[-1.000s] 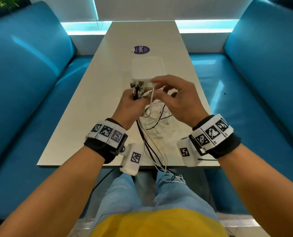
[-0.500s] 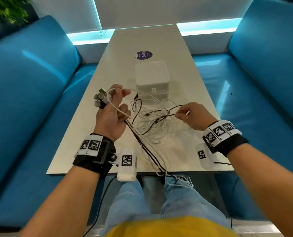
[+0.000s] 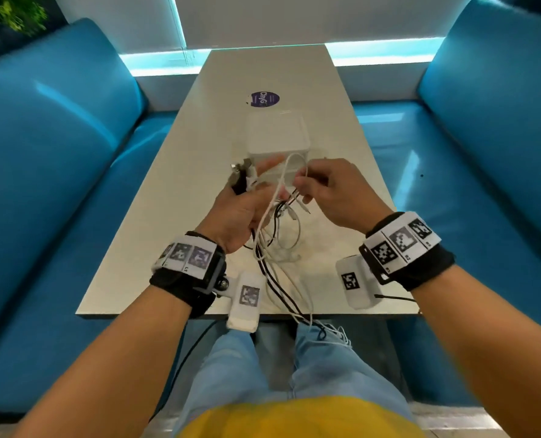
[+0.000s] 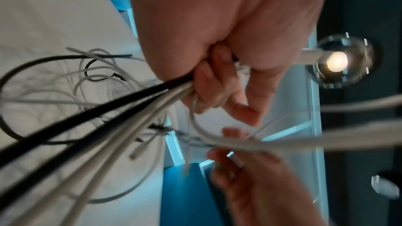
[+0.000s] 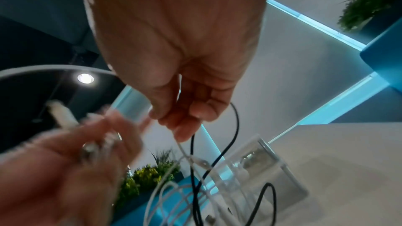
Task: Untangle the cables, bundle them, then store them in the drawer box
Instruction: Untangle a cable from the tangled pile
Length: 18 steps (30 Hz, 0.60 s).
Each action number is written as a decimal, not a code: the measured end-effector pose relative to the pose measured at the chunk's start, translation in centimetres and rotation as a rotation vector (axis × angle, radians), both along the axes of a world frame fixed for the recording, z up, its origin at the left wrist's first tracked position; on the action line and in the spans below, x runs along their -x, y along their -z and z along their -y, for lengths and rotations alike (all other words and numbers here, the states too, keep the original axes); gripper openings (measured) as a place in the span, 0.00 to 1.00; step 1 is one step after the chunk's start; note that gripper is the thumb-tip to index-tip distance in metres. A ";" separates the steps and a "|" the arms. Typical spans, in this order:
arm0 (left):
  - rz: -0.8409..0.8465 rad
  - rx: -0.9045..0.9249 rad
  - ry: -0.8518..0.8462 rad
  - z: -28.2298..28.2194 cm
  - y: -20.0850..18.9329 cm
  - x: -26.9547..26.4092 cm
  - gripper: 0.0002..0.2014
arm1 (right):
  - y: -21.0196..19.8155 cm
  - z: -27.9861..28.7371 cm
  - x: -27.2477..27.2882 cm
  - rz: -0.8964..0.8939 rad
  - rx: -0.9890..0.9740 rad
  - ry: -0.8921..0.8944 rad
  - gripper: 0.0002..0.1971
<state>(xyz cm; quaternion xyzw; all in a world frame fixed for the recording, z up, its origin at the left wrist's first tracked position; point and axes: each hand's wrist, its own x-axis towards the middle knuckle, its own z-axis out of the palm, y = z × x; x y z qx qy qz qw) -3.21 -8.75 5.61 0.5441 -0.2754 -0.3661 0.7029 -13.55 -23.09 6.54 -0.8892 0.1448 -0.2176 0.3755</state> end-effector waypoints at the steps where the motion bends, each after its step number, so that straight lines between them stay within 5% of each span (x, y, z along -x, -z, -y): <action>1: 0.126 -0.106 -0.047 0.5 0.1 0.5 0.14 | -0.5 -0.1 0.1 0.025 -0.003 -0.037 0.09; 4: 0.408 -0.279 -0.108 2.2 1.3 1.5 0.04 | -2.1 -0.4 0.6 0.132 -0.011 -0.119 0.08; 10: 0.340 -0.278 -0.170 2.7 2.2 1.5 0.05 | -4.3 -0.3 1.6 0.403 -0.189 -0.100 0.08; 13: 0.385 -0.244 -0.132 2.3 1.4 1.7 0.10 | -2.0 0.2 0.9 0.085 -0.072 -0.095 0.22; 15: 0.328 -0.259 -0.157 2.0 1.4 1.5 0.10 | 0.0 0.7 0.4 -0.185 0.013 -0.148 0.21; 18: 0.192 -0.191 -0.204 1.1 1.9 0.9 0.13 | 2.1 1.5 0.5 -0.328 -0.016 -0.150 0.17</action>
